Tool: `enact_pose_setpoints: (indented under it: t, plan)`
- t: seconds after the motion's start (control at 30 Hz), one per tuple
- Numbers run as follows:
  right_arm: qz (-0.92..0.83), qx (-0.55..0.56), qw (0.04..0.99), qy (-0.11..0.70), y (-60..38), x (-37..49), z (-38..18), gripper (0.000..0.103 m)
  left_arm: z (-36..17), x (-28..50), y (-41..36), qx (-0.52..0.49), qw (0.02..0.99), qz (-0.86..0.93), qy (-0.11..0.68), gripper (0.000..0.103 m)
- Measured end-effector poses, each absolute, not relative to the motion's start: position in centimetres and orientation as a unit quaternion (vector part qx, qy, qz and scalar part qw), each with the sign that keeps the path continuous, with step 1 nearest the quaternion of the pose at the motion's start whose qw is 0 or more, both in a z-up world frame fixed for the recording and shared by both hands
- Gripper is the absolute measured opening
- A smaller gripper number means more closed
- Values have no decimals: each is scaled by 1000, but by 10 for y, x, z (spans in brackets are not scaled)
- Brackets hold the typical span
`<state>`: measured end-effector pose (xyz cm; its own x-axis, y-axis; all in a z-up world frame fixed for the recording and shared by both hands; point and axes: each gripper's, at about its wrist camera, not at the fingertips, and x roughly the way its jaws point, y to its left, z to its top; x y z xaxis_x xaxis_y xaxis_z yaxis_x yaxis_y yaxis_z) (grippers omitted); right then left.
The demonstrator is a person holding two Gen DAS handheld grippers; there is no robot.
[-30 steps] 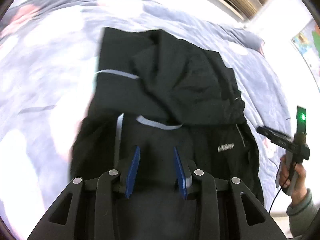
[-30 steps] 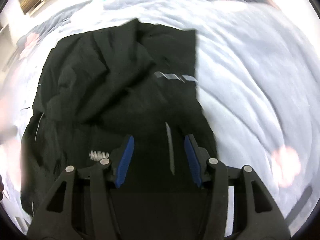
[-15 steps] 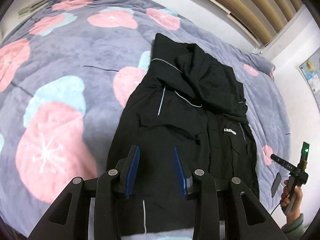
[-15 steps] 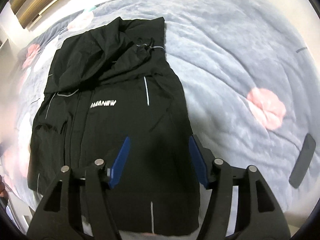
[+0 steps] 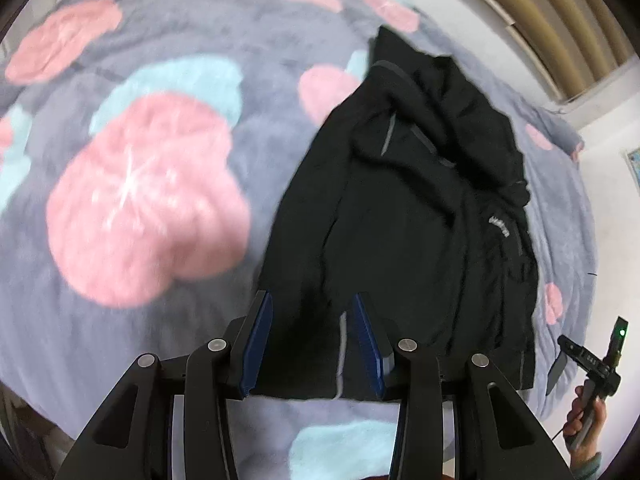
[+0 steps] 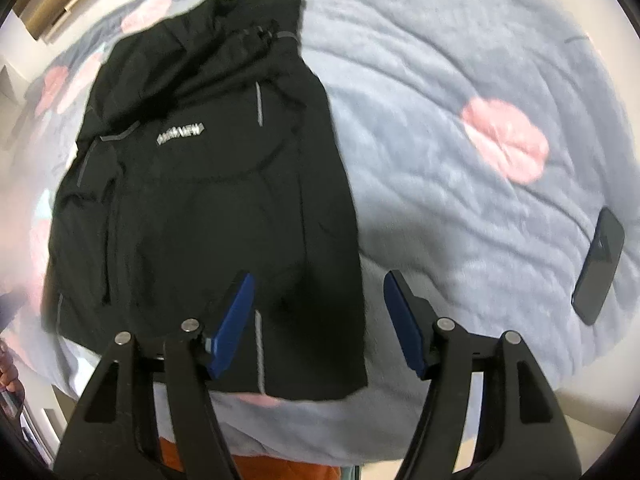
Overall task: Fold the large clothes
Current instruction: 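Open both tools and release the folded hood onto the jacket, then grasp the jacket hem with both tools and fold it over the body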
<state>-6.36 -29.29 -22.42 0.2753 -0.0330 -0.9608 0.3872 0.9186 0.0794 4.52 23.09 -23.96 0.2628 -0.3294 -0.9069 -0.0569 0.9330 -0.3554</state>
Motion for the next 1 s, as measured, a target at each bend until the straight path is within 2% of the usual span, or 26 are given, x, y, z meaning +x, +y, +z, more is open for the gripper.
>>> enact_pose_setpoints:
  t: [0.4, 0.47, 0.53, 0.7, 0.73, 0.77, 0.83, 0.9, 0.93, 1.0]
  plan:
    - [-114, 244, 724, 635, -312, -97, -290, 66, -291, 26, 240, -187, 735, -62, 648, 43]
    - [-109, 255, 719, 637, -312, -95, -299, 68, -299, 27, 244, -207, 725, -63, 654, 46]
    - [-101, 268, 713, 640, -311, -91, -308, 69, -310, 30, 245, -223, 711, -65, 664, 56]
    - [-79, 279, 703, 650, -304, -80, -320, 73, -323, 32, 237, -230, 701, -74, 671, 57]
    - [-77, 273, 702, 653, -302, -79, -320, 69, -322, 31, 236, -227, 704, -78, 669, 57]
    - [-72, 268, 704, 654, -299, -79, -318, 54, -319, 30, 234, -222, 709, -85, 664, 57]
    - [-50, 258, 708, 656, -293, -79, -312, 29, -309, 26, 228, -211, 721, -106, 652, 40]
    - [-37, 253, 714, 652, -290, -80, -304, 27, -303, 23, 224, -216, 720, -123, 648, 32]
    - [-34, 255, 713, 652, -291, -80, -303, 27, -302, 23, 224, -221, 719, -126, 647, 32]
    - [-36, 268, 704, 657, -296, -80, -309, 34, -306, 25, 226, -230, 713, -128, 650, 32]
